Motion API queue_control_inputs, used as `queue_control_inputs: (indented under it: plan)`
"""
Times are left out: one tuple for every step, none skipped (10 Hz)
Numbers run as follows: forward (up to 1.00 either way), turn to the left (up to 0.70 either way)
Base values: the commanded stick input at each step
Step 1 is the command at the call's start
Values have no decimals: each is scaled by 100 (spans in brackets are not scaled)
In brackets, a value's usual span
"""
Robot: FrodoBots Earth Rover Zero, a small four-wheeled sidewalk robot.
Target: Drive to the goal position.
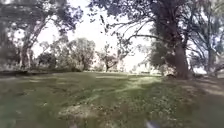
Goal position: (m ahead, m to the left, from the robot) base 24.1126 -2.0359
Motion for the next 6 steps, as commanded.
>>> queue_control_inputs:
  plan:
    - [70,0]
    - [70,0]
    - [70,0]
    - [70,0]
    - [70,0]
    - [70,0]
